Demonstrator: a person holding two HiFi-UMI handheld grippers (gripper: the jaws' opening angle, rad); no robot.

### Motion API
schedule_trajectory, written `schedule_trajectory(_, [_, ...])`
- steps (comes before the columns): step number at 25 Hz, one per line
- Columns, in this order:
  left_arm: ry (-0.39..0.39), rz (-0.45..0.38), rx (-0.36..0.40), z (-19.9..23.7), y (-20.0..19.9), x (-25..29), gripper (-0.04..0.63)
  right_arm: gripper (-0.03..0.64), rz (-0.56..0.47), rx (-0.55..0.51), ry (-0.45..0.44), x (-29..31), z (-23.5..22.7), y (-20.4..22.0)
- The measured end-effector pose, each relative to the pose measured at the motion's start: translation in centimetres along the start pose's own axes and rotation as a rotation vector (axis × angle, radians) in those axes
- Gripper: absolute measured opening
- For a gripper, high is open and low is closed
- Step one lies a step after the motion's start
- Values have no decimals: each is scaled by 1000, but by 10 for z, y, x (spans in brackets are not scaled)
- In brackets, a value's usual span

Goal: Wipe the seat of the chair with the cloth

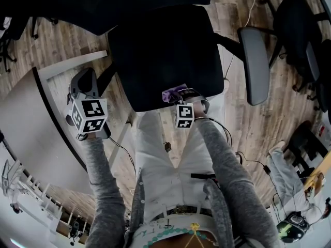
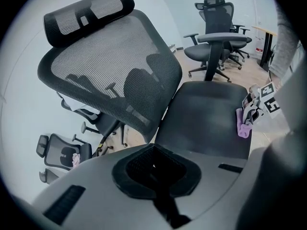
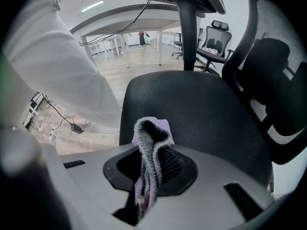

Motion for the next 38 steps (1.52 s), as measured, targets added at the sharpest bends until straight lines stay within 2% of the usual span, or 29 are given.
schedule_trajectory(38, [-9,17,16,-1,1,0,-1,51,70,46,47,-24,-11,52])
Point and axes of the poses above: the fingertips, and each gripper's own axes: x forward along the fingers, z to its left, y out of its underside, the point moved 2 cm from there along -x, backward along the fingers, and after that the axes turned 6 degrees about x, right-handed, at the moved point
